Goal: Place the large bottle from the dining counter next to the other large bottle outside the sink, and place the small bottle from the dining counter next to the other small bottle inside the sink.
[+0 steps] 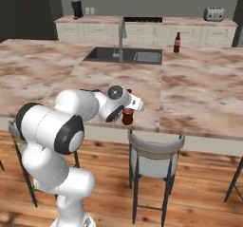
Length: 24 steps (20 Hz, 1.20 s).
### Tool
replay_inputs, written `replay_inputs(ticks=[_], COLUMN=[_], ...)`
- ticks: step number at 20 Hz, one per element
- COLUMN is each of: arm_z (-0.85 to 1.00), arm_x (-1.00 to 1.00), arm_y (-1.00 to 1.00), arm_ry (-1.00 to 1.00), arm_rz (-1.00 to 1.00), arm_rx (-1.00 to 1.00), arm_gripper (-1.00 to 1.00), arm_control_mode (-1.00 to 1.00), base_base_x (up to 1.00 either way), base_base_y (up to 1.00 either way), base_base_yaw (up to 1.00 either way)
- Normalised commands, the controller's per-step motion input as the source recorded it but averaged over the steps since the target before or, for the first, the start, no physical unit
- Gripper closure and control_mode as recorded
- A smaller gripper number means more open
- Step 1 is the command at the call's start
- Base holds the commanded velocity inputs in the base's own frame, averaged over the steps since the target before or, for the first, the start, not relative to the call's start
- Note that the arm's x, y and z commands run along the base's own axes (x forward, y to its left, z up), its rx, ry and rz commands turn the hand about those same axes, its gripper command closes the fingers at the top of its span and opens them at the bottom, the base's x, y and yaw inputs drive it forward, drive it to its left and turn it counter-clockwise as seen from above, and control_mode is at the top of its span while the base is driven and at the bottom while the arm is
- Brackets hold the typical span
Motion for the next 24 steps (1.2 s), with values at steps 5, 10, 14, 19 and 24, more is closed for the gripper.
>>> replay_inputs(ticks=[5, 10, 14, 19, 24], arm_z=[0.0, 0.0, 0.0, 0.0, 0.0], arm_x=[0.0, 0.0, 0.0, 0.0, 0.0], arm_y=[0.0, 0.0, 0.0, 0.0, 0.0], arm_ry=[0.0, 0.0, 0.0, 0.0, 0.0], arm_rz=[0.0, 0.0, 0.0, 0.0, 0.0], arm_rx=[0.0, 0.0, 0.0, 0.0, 0.0], arm_gripper=[1.0, 1.0, 1.0, 1.0, 1.0], arm_control_mode=[1.0, 1.0, 1.0, 1.0, 1.0], base_base_x=[0.05, 0.04, 0.04, 0.03, 0.02], base_base_y=[-0.98, -0.99, -1.0, -1.0, -1.0], base_base_yaw=[0.0, -0.01, -0.01, 0.0, 0.0])
